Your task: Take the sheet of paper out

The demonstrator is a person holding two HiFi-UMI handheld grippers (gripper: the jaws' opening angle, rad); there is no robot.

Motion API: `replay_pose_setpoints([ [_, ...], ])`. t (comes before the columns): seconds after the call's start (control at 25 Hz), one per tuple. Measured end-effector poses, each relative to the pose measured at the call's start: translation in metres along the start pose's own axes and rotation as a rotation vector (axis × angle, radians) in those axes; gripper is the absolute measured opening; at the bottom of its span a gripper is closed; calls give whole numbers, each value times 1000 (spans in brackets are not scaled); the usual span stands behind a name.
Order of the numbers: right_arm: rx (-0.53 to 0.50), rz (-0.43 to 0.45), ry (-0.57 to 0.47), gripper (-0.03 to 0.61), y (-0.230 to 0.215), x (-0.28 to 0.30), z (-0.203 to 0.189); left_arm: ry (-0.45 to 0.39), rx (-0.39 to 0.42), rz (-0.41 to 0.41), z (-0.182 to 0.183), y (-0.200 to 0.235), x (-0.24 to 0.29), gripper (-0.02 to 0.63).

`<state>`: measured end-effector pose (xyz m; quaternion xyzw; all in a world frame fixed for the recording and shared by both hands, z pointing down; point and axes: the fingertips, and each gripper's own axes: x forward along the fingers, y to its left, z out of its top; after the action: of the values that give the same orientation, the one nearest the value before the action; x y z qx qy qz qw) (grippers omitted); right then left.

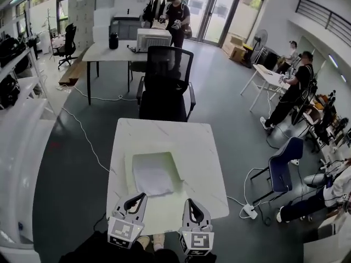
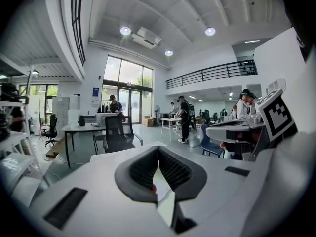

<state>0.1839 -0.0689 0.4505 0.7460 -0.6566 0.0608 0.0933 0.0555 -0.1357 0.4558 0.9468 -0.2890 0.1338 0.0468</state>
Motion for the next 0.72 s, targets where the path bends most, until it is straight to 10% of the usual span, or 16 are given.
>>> replay_pose_setpoints([
  [0.72,-1,256,190,17,37,126,-71,153,-148,197,-80,79,42,26],
])
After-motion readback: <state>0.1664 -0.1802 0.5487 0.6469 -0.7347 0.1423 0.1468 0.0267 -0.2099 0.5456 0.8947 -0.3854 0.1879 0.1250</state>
